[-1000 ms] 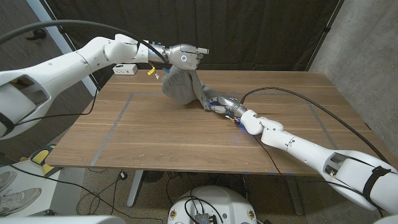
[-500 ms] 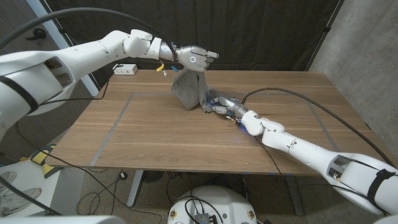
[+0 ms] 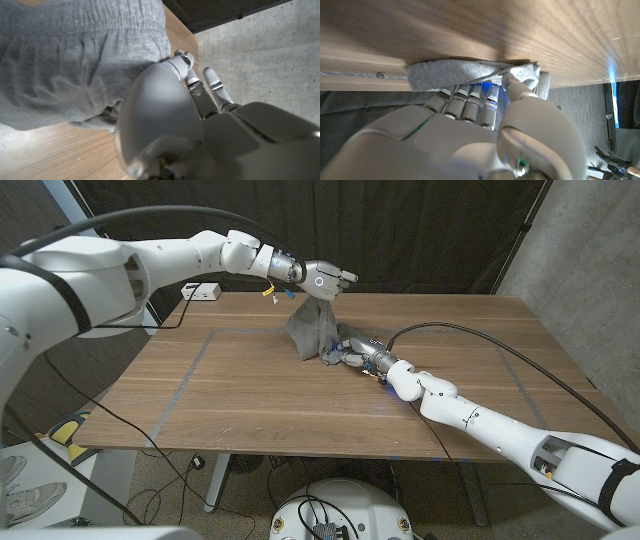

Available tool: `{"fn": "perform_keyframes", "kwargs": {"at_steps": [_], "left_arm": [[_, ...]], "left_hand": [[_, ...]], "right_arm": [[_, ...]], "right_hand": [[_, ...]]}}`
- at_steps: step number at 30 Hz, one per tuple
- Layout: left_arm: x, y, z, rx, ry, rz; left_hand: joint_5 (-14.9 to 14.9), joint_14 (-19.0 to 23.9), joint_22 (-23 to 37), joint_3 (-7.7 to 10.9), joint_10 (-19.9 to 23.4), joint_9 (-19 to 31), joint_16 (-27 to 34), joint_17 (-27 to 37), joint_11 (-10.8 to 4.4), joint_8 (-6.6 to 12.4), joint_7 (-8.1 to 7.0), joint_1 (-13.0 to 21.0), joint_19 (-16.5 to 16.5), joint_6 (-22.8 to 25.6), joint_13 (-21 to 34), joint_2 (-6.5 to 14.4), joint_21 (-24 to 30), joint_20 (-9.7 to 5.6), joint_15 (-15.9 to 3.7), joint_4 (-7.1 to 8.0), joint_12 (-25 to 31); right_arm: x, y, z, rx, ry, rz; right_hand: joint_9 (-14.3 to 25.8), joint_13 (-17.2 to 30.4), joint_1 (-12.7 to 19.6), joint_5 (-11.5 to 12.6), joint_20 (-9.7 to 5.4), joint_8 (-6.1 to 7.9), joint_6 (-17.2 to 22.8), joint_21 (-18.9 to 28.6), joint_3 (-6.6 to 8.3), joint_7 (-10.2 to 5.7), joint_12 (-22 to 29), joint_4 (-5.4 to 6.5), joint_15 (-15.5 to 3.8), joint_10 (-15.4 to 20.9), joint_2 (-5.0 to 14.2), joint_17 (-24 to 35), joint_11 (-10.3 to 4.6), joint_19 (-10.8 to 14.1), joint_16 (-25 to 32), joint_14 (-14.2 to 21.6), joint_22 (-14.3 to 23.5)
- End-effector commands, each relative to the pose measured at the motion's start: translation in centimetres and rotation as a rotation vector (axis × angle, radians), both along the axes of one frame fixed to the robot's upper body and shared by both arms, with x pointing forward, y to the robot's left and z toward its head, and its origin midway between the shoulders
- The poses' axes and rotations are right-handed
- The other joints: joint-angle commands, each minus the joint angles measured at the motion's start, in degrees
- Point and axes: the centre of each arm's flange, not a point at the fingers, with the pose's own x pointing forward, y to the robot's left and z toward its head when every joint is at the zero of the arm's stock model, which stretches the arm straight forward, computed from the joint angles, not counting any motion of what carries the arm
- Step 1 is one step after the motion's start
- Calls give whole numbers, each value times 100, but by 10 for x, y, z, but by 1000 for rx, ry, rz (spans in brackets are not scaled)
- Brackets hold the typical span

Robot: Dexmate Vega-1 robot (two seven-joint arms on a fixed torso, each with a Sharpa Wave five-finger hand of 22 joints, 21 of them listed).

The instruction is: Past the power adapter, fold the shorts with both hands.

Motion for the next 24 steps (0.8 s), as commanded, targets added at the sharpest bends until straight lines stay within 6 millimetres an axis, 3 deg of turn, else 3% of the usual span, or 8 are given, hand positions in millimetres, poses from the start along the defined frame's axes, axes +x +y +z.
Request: {"fn": "perform_keyframes", "kwargs": {"at_steps": [1,10,21,24], "left_arm": [[25,-21,1,-4,-47,66],[41,-51,-9,-86,-63,133],[50,-93,-39,-277,21,159],[49,-100,-48,-322,57,133]], "left_hand": [[41,-42,19,-13,-218,-43,16,-1,-174,-19,335,-31,-56,-365,-12,5,28,-19,-750,2,-40],[56,-19,19,-2,-175,-11,35,-24,-175,20,344,-16,-57,-348,-22,4,36,-33,-750,-11,-58],[85,38,16,34,-98,-41,44,-44,-175,16,332,38,-39,-352,15,-8,39,9,-744,-32,-30],[109,47,10,63,-142,-199,23,-87,-174,-84,306,45,-45,-375,-11,2,19,32,-740,-23,-73]], "right_arm": [[-5,4,-6,-20,18,-10],[-1,5,-6,-26,32,0],[5,2,-5,-22,47,10],[7,1,-3,-24,41,9]], "right_hand": [[13,32,66,-1,216,-5,2,49,11,9,16,-71,-270,4,-47,1,20,260,38,87,43],[12,26,91,9,226,-9,-2,42,34,18,16,-143,-256,8,-159,-77,-4,271,-3,95,41],[9,18,69,19,251,-25,-44,14,15,12,0,-206,-238,-26,-414,-183,42,256,-66,66,36],[8,17,61,23,259,-25,-46,7,15,13,-5,-201,-239,-40,-434,-191,40,248,-70,61,35]]}}
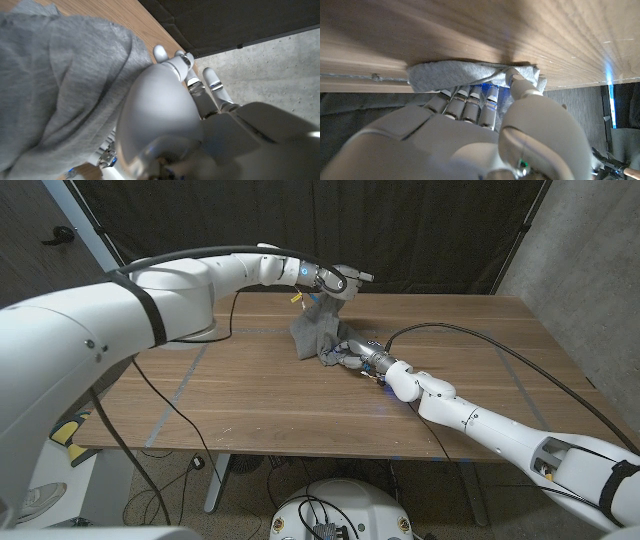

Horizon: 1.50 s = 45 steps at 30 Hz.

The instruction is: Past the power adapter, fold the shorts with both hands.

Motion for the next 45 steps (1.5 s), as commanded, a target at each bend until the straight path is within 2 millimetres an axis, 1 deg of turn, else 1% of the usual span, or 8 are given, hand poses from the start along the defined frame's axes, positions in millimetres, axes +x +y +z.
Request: {"fn": "perform_keyframes", "kwargs": {"at_steps": [1,4,7,10,13,16,23,45], "left_arm": [[7,-39,-34,-205,95,-14],[3,-43,-42,-236,106,-62],[1,-45,-46,-261,111,-97],[-2,-45,-48,-324,144,-141],[-5,-43,-48,-360,170,-178],[-9,-39,-47,-389,187,-233],[-23,-27,-46,-441,198,-334],[-50,10,-59,-511,130,-446]], "left_hand": [[85,42,3,66,-74,-197,-17,-56,-140,-130,264,49,-21,-301,-11,3,0,73,-751,-9,-35],[216,-194,7,192,-378,-907,-97,-278,-139,-639,-114,-173,-45,-554,-269,34,-109,175,-769,60,-377],[1,-610,-6,149,-970,-1722,-100,-691,-161,-1469,-645,-1160,57,-1144,-753,-52,-293,209,-758,271,-1037],[-153,-1029,-42,271,-1891,-2200,-44,-1280,-170,-2858,-1209,-2723,613,-2372,-1332,-321,-773,-68,-716,466,-1376],[-130,-1415,-51,591,-2473,-2158,20,-1631,-160,-4034,-1273,-3839,1174,-3134,-1841,-464,-1485,-177,-707,375,-1328],[-127,-1773,-30,700,-2730,-2147,-29,-1746,-157,-4584,-1273,-4639,1210,-3472,-2081,-541,-1927,-118,-651,404,-1337],[-130,-2255,-15,741,-3260,-2156,-73,-1810,-109,-4754,-1279,-5518,1114,-4146,-2214,-601,-2371,-2,-629,467,-1359],[-140,-2436,-9,744,-3401,-2158,-85,-1835,-65,-4726,-1278,-5742,1062,-4263,-2228,-668,-2510,16,-619,424,-1331]], "right_arm": [[6,-1,0,-13,21,6],[7,1,2,-33,18,11],[6,2,4,-35,14,14],[6,5,5,-46,15,19],[5,5,7,-44,13,20],[3,6,10,-53,1,18],[-4,10,19,-69,-32,19],[-51,3,68,-34,-208,-6]], "right_hand": [[8,14,8,25,382,-2,-20,6,22,-9,29,-20,-242,11,-64,14,48,371,-3,61,82],[8,13,5,30,385,-1,-19,3,29,-9,26,-16,-236,2,-71,8,44,371,-5,60,81],[7,13,6,35,390,-1,-19,-1,37,-10,26,-13,-230,2,-74,3,50,369,-7,55,81],[7,12,9,41,389,0,-19,-4,47,-7,27,-12,-228,3,-77,-3,66,369,-8,56,81],[7,11,11,46,392,0,-21,-7,57,-7,27,-9,-228,1,-79,-9,45,370,-9,53,81],[7,10,10,50,392,2,-17,-11,67,-3,26,-5,-236,-5,-81,-14,43,369,-9,54,80],[7,8,6,58,393,3,-17,-18,86,-2,25,4,-219,-8,-89,-25,61,369,-9,55,80],[6,4,-39,67,398,7,-9,-37,126,-24,36,46,-238,12,-91,-44,58,378,3,65,80]]}}
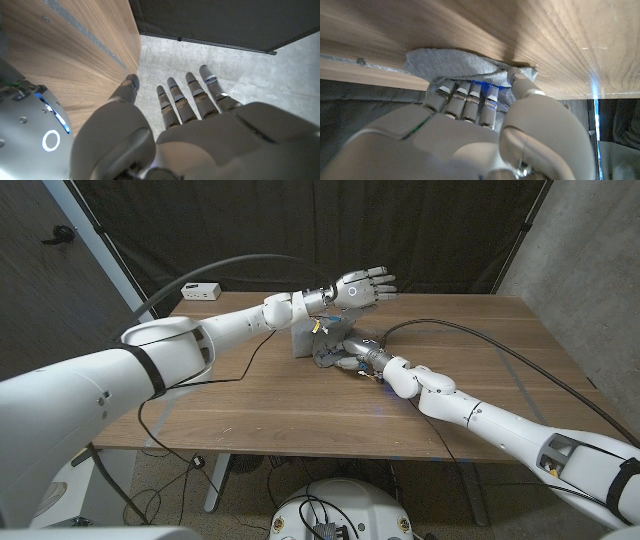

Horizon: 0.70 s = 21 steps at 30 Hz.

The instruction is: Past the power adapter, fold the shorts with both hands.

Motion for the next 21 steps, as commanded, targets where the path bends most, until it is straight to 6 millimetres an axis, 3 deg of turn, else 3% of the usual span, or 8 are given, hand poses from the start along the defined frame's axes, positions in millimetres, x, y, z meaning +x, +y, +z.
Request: {"fn": "perform_keyframes", "kwargs": {"at_steps": [1,21], "left_arm": [[-18,18,-4,-51,-40,-51],[-51,42,-12,-151,-84,-121]], "left_hand": [[-7,-35,31,22,-31,10,-13,6,-19,24,-6,-55,-14,23,15,-14,-27,-3,-965,-31,37],[-1,-82,35,32,-30,12,-9,-9,-4,48,-8,-138,-17,78,13,-63,-89,55,-949,-81,69]], "right_arm": [[-31,-9,32,30,-123,-20],[-85,-48,46,60,-247,-143]], "right_hand": [[6,17,-17,41,55,7,12,-15,45,1,1,11,-284,17,-25,-2,-6,31,-11,1,8],[5,13,-54,49,65,24,58,-32,84,-23,6,16,-304,32,-74,-33,-28,50,3,39,7]]}}
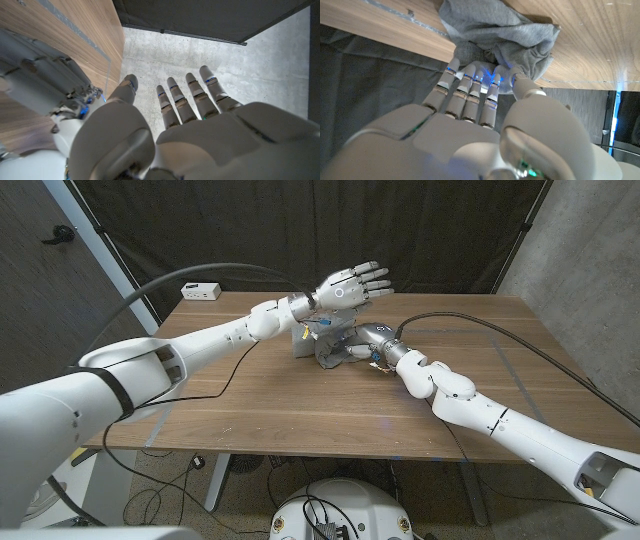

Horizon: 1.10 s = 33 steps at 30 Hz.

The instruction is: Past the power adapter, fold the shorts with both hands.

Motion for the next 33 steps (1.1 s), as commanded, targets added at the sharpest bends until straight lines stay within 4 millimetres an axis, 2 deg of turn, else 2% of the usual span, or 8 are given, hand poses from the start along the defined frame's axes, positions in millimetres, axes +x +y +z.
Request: {"fn": "perform_keyframes", "kwargs": {"at_steps": [1,13,21,27,33], "left_arm": [[-22,16,-5,-70,-26,-46],[-44,34,-9,-172,10,-20],[-53,52,-11,-282,67,-2],[-59,66,-12,-388,111,-1],[-63,77,-12,-492,163,-16]], "left_hand": [[0,-37,8,14,-35,11,-10,4,2,19,-9,-75,14,30,12,1,-13,23,-938,-57,29],[2,-111,10,15,-131,10,-14,5,10,-14,-6,-151,56,-70,12,-30,-46,73,-857,-81,12],[-1,-165,12,4,-222,10,-13,12,63,-36,7,-219,66,-168,12,-50,-75,97,-807,-82,-4],[-6,-242,15,-14,-346,10,-14,21,126,-51,18,-306,65,-290,12,-64,-110,161,-748,-72,-25],[-13,-311,17,-37,-443,9,-16,28,176,-59,45,-388,55,-394,12,-75,-141,201,-687,-56,-34]], "right_arm": [[-38,-22,11,28,-89,-68],[-49,-33,16,74,-130,-74],[-46,-39,21,122,-151,-73],[-42,-44,25,181,-141,-46],[-40,-47,28,221,-155,-33]], "right_hand": [[5,12,-5,49,19,23,42,-13,49,-11,4,-14,-296,29,-24,0,-26,5,-8,51,1],[4,9,-43,51,12,21,44,-24,70,-11,1,5,-310,27,-35,-11,-62,19,-4,50,0],[4,8,-68,54,5,14,29,-31,89,-35,-6,28,-322,12,-13,-12,-62,27,-3,35,0],[6,6,-87,44,-3,-1,-8,-42,91,-43,-18,96,-334,-20,155,57,-73,36,50,3,2],[7,4,-70,23,-26,-7,-34,-53,53,-56,-46,84,-357,-103,212,98,-92,41,75,-62,3]]}}
